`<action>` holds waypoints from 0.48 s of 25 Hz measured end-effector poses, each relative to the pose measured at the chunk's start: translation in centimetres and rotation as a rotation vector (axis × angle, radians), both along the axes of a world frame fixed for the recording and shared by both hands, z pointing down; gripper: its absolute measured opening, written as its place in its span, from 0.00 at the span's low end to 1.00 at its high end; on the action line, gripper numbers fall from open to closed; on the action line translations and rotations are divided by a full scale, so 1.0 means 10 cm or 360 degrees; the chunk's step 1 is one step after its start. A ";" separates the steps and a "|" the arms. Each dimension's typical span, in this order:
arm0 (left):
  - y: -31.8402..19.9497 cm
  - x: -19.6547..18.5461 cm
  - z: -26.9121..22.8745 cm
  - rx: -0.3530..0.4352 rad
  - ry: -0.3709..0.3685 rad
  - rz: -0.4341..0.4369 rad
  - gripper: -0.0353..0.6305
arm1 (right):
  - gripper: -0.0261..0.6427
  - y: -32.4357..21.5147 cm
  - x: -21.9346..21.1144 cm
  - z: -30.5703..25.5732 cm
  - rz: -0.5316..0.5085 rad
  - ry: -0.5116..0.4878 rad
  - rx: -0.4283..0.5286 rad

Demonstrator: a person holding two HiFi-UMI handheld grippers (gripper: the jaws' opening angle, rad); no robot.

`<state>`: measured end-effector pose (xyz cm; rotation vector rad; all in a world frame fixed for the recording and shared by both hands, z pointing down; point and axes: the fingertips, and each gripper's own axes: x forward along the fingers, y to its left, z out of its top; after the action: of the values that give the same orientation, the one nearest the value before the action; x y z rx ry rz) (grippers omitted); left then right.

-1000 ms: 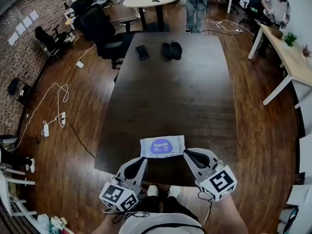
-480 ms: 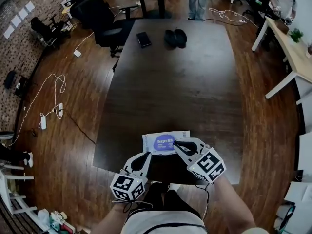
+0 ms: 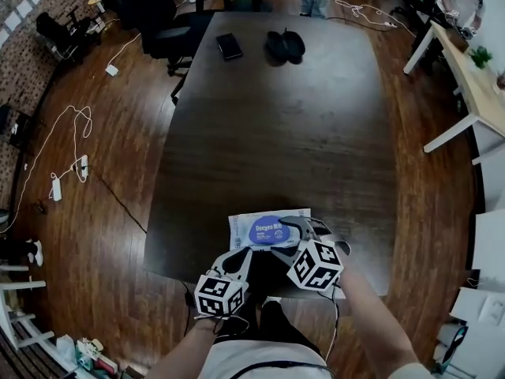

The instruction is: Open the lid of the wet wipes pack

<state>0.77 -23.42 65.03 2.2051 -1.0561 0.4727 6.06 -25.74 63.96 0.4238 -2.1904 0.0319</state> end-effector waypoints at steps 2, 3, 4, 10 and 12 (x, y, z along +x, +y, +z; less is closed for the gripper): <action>0.02 0.02 0.07 -0.0029 -0.0002 0.0012 0.06 | 0.50 -0.01 -0.06 0.10 -0.0070 0.0086 -0.0005; 0.02 0.04 0.08 -0.0037 0.0002 0.0020 0.06 | 0.50 -0.03 -0.08 0.13 -0.0091 0.0113 -0.0005; 0.01 0.05 0.09 -0.0044 0.0008 0.0028 0.06 | 0.51 -0.05 -0.10 0.15 -0.0103 0.0134 -0.0005; -0.02 0.08 0.22 -0.0092 0.0006 0.0068 0.06 | 0.52 -0.10 -0.12 0.31 -0.0162 0.0249 -0.0039; -0.03 0.09 0.25 -0.0103 0.0012 0.0077 0.06 | 0.52 -0.10 -0.12 0.35 -0.0164 0.0262 -0.0053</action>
<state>1.66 -23.72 67.52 2.1777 -0.9721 0.5125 4.91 -26.77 67.45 0.2845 -2.0436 -0.0222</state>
